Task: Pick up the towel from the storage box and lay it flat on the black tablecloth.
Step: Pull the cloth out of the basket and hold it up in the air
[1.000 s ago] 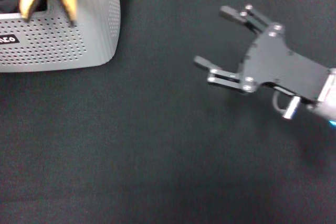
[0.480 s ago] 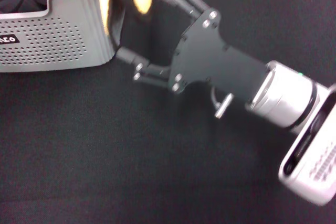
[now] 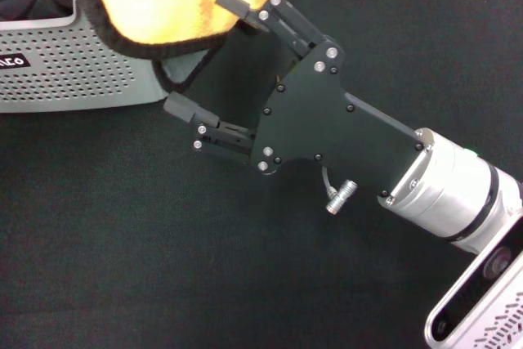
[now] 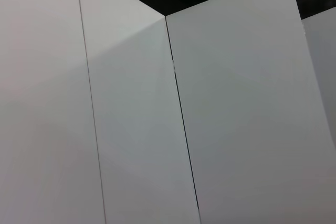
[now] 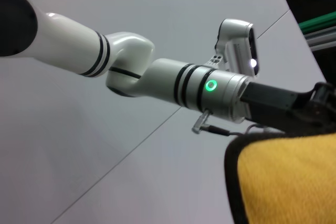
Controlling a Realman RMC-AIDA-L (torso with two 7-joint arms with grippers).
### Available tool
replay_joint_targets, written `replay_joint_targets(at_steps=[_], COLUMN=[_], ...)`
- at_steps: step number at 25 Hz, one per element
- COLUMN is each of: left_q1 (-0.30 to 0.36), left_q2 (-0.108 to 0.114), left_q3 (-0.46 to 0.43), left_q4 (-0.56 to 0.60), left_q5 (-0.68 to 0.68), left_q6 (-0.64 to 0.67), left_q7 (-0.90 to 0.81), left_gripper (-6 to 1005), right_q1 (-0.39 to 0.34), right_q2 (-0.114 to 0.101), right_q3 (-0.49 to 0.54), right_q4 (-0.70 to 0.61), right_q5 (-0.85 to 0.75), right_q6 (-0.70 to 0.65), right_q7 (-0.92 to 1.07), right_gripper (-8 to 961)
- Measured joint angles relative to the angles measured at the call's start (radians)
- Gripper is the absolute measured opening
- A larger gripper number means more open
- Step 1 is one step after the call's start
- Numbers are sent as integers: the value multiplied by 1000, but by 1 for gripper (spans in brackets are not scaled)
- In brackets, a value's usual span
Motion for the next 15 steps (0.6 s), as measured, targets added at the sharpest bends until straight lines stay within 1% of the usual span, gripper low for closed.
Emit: replay_joint_targets(at_steps=[6,12,15], left_q1=[7,-3,-7], left_q2=[-3,-3,-3], left_q3=[0,2,4], left_q4=[-9,-19,-32], left_q5=[1,1,1], left_q6=[-3,-3,-6], left_q7=[15,16,21], left_gripper=[15,15,15], right_q1=[-14,0,16], right_q2=[0,0,0], right_q3=[-1,-2,-2], right_q4=[-7,-1,-2], right_q5=[2,3,3], right_q6=[-15,-24,-24], right_q7=[-10,-53,-70], right_gripper=[759,716,679])
